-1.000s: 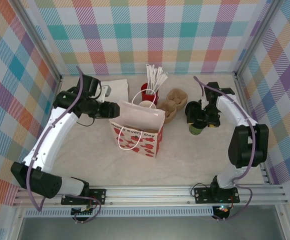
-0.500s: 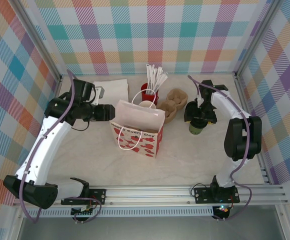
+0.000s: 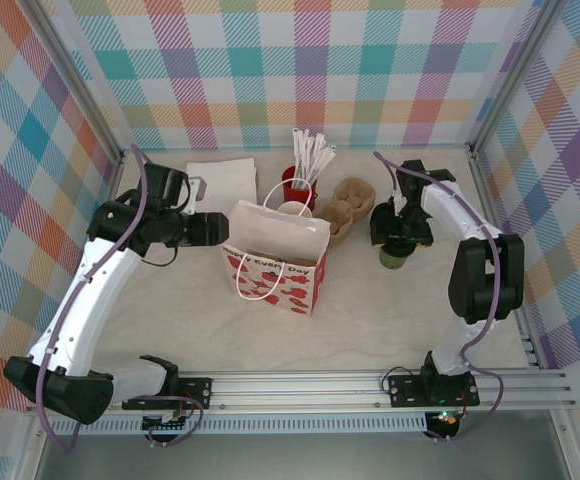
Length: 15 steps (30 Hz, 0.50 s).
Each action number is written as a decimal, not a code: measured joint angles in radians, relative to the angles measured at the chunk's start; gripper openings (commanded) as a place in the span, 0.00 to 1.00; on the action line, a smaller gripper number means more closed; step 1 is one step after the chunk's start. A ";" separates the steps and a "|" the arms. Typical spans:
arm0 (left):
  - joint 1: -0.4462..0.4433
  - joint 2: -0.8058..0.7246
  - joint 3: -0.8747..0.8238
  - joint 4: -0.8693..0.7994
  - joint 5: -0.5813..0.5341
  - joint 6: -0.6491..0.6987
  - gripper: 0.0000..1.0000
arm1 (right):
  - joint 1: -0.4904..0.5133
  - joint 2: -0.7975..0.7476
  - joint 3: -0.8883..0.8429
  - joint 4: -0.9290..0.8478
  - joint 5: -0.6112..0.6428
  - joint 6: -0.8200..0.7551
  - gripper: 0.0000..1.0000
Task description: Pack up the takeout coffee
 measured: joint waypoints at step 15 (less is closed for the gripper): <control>0.000 0.029 -0.040 0.098 0.108 -0.068 0.58 | 0.103 -0.252 0.187 -0.212 -0.027 -0.052 0.89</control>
